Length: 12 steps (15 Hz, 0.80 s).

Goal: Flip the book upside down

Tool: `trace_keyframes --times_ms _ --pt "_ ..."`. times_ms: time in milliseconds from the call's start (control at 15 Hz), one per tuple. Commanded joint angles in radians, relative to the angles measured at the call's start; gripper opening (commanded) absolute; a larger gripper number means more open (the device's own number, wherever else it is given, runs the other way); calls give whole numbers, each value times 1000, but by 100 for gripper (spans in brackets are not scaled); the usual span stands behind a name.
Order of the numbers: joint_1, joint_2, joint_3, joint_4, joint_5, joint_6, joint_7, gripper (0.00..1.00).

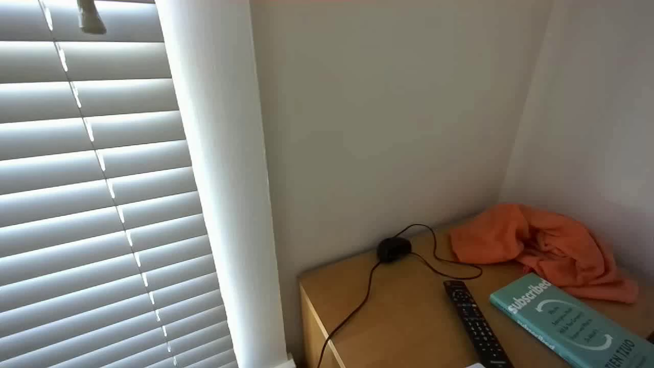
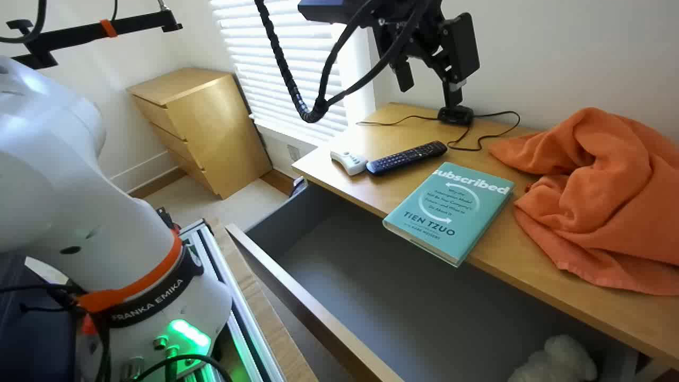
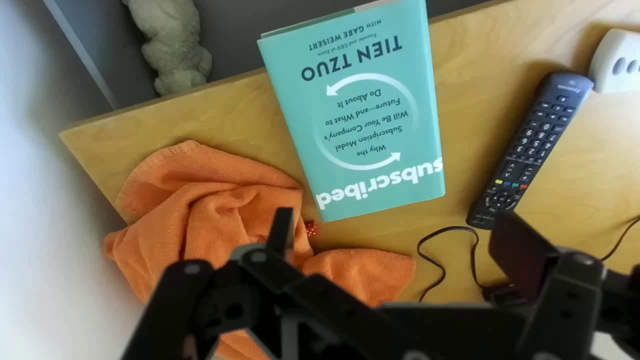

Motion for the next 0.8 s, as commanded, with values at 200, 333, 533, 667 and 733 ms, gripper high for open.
trace_keyframes --times_ms 200,333,533,667,733 --pt "-8 0 9 1 6 -3 -4 100" --pt "-8 0 9 1 6 -3 -4 100" --pt "-26 86 -44 3 45 11 -13 100" --pt "-41 143 -77 7 66 -4 -28 100" --pt "-54 179 -89 12 71 -1 -22 100"
